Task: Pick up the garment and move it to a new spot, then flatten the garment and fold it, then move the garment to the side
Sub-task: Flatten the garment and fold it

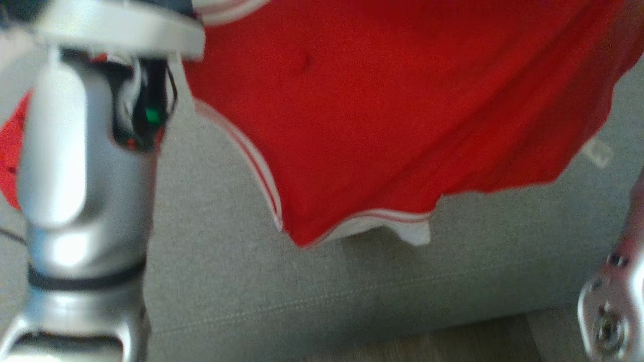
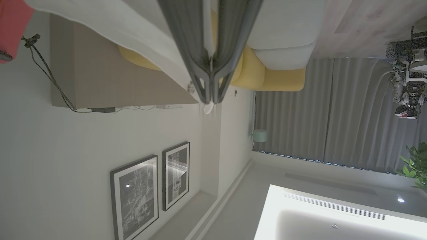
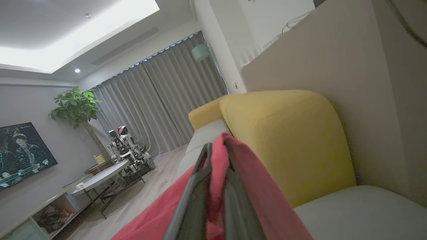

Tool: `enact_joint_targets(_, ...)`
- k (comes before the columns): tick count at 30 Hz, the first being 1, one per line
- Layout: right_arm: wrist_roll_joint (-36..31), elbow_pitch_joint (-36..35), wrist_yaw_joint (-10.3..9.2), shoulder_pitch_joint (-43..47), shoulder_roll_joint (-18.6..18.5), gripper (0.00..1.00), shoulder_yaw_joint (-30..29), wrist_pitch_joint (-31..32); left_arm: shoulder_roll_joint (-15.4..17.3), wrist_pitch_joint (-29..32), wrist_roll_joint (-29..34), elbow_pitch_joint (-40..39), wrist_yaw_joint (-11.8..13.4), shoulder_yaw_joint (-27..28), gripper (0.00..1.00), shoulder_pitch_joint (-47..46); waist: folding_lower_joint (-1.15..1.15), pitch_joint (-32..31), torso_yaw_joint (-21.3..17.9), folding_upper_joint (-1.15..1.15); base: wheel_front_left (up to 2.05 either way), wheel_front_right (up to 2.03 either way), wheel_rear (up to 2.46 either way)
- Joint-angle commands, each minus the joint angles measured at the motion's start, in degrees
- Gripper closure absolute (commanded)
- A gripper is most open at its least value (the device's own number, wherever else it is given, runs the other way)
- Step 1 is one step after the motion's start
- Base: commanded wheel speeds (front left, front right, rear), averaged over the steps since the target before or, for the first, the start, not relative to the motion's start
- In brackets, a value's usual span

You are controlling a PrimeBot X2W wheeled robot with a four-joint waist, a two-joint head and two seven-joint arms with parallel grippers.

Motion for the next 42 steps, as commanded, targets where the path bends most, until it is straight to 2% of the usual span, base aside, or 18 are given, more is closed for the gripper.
enact_joint_targets(1, 1.13, 0.53, -0.01, -6.93, 0.82, 1.0, 0.68, 1.16, 2.27, 1.74, -0.32, 0.81, -0.4, 1.58, 1.0, -6.9, 0.0, 5.63, -0.05, 0.0, 0.0, 0.0, 0.0)
enact_joint_targets(4, 2.87, 7.03, -0.01, -15.95, 0.86, 1.0, 0.76, 0.47, 2.75, 3.65, -0.55, 6.51, -1.1, 1.89, 1.0, -16.6, 0.0, 12.27, 0.21, 0.0, 0.0, 0.0, 0.0)
enact_joint_targets(7, 3.89, 14.25, -0.01, -26.38, 0.87, 1.0, 1.71, -3.58, 3.01, 2.74, 0.22, 13.09, -1.26, 2.1, 1.0, -27.24, 0.0, 17.95, 0.8, 0.0, 0.0, 0.0, 0.0)
enact_joint_targets(12, 5.89, 24.53, -0.01, -40.76, 0.87, 1.0, 2.62, -14.7, 2.42, -4.18, 1.27, 22.76, -0.12, 2.89, 1.0, -42.68, 0.0, 23.97, 2.14, 0.0, 0.0, 0.0, 0.0)
enact_joint_targets(16, 8.3, 27.77, -0.01, -46.23, 0.84, 1.0, 6.13, -23.16, 1.72, -8.51, 1.53, 26.98, -0.03, 3.03, 1.0, -49.97, 0.0, 26.43, 3.36, 0.0, 0.0, 0.0, 0.0)
enact_joint_targets(20, 12.85, 27.98, -0.01, -45.99, -0.93, 1.0, 10.53, -28.64, 0.9, -9.3, 2.46, 25.34, -1.03, 1.88, 1.0, -51.87, 0.0, 28.57, 4.75, 0.0, 0.0, 0.0, 0.0)
enact_joint_targets(23, 17.42, 28.14, -0.01, -42.68, -3.34, 1.0, 12.84, -31.17, 0.5, -9.34, 3.41, 21.35, -2.09, 1.03, 1.0, -49.29, 0.0, 29.95, 5.65, 0.0, 0.0, 0.0, 0.0)
enact_joint_targets(29, 23.67, 33.18, -0.01, -30.89, -6.79, 1.0, 16.9, -32.73, 0.11, -9.35, 3.59, 18.1, -4.03, -1.34, 1.0, -36.59, 0.0, 29.43, 7.04, 0.0, 0.0, 0.0, 0.0)
enact_joint_targets(37, 26.9, 43.05, -0.01, -17.58, -9.53, 1.0, 22.52, -29.61, 0.05, -9.36, 3.65, 17.25, -5.19, -1.47, 1.0, -15.19, 0.0, 23.44, 8.29, 0.0, 0.0, 0.0, 0.0)
enact_joint_targets(42, 27.41, 46.6, -0.01, -11.78, -11.21, 1.0, 26.35, -26.45, 1.41, -9.36, 5.06, 17.78, -6.15, -2.36, 1.0, -4.66, 0.0, 19.34, 8.66, 0.0, 0.0, 0.0, 0.0)
